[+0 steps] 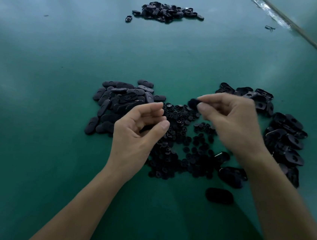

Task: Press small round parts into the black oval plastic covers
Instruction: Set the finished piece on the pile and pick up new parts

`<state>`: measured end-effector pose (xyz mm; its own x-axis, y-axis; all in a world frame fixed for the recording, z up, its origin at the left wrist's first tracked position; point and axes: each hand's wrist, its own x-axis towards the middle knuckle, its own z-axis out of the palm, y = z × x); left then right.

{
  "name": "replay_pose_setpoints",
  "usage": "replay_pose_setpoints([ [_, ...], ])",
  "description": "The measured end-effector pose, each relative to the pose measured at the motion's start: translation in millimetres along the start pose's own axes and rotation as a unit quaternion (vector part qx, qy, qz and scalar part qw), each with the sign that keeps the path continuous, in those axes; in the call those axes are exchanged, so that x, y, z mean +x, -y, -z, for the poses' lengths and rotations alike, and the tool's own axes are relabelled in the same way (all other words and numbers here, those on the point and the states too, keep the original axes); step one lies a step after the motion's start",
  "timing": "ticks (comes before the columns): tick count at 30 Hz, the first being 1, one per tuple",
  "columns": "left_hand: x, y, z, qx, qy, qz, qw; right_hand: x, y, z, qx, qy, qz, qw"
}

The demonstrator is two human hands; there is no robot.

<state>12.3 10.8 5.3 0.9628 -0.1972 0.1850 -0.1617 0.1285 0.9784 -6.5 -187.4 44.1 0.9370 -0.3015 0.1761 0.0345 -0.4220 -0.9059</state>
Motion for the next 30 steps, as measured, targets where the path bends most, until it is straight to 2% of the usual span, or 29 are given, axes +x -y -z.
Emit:
replay_pose_setpoints([
  [4,0.4,-1.6,0.5,0.012,0.033,-0.001,0.999,-14.4,4.1,-17.6,0.088,0.115,0.025,0.989],
  [8,-0.5,1.0,0.4,0.029,0.032,-0.004,0.999,-21.5,-2.4,-23.5,0.103,0.118,0.029,0.987],
  [14,-0.1,0.8,-0.1,0.026,0.039,-0.018,0.999,-29.7,-3.0,-28.2,0.035,0.08,0.052,0.995],
  [18,1.9,2.0,2.4,-0.03,-0.007,0.004,1.0,-33.8,-3.7,-25.4,-0.144,0.0,0.074,0.987],
  [22,2.3,1.2,2.4,-0.062,-0.018,0.026,0.998,-37.5,-6.8,-23.5,-0.282,0.032,0.057,0.957],
  [30,2.4,1.2,1.4,-0.059,-0.021,0.031,0.998,-37.9,-8.3,-28.9,-0.252,0.05,0.043,0.966],
])
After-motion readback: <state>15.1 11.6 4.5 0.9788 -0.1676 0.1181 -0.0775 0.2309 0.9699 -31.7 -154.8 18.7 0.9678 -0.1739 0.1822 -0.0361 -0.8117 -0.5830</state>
